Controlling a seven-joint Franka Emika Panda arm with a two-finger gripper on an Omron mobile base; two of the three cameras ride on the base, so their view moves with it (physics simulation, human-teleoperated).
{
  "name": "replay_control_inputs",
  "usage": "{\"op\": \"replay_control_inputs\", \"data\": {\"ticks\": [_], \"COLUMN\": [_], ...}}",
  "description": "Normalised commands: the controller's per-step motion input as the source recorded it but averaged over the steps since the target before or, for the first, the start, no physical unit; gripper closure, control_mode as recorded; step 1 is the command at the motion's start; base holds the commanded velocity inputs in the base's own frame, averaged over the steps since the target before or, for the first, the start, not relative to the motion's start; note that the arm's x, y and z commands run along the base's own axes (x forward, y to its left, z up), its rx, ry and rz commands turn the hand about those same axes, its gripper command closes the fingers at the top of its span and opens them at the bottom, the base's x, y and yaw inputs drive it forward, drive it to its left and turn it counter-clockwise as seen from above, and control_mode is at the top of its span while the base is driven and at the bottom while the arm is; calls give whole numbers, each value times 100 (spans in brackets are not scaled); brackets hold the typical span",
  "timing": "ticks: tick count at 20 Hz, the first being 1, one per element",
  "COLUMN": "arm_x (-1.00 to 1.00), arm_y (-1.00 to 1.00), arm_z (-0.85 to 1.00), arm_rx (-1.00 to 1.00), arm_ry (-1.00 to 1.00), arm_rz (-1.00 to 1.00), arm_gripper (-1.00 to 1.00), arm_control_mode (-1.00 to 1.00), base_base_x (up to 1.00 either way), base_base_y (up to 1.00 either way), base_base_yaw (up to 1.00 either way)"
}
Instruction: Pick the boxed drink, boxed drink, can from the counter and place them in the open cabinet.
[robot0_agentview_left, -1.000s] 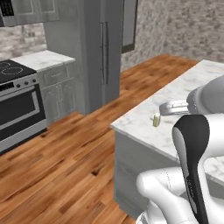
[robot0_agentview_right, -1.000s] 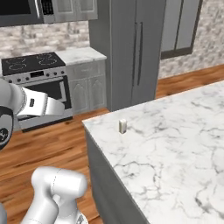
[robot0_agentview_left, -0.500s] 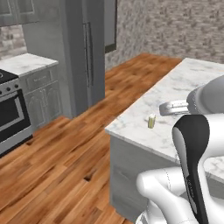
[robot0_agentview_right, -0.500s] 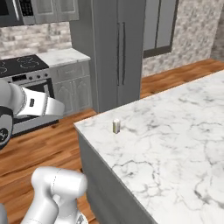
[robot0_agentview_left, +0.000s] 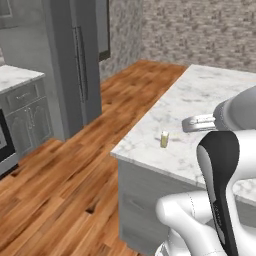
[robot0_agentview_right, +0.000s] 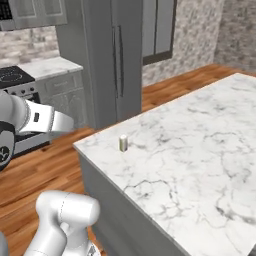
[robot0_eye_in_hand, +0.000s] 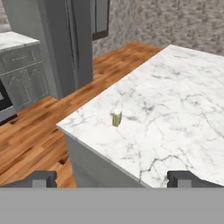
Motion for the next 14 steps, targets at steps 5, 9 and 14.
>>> {"op": "replay_control_inputs", "data": {"ticks": [5,9,14], "arm_x": [0,0,0], "arm_y": [0,0,0], "arm_z": [0,0,0], "arm_rx": [0,0,0], "arm_ry": [0,0,0], "arm_rz": [0,0,0], "arm_gripper": [-100,-100,-100], "arm_control_mode": [100,100,100], "base_base_x": [9,9,10], "base_base_y": [0,0,0], "base_base_yaw": [-32,-32,-30]}}
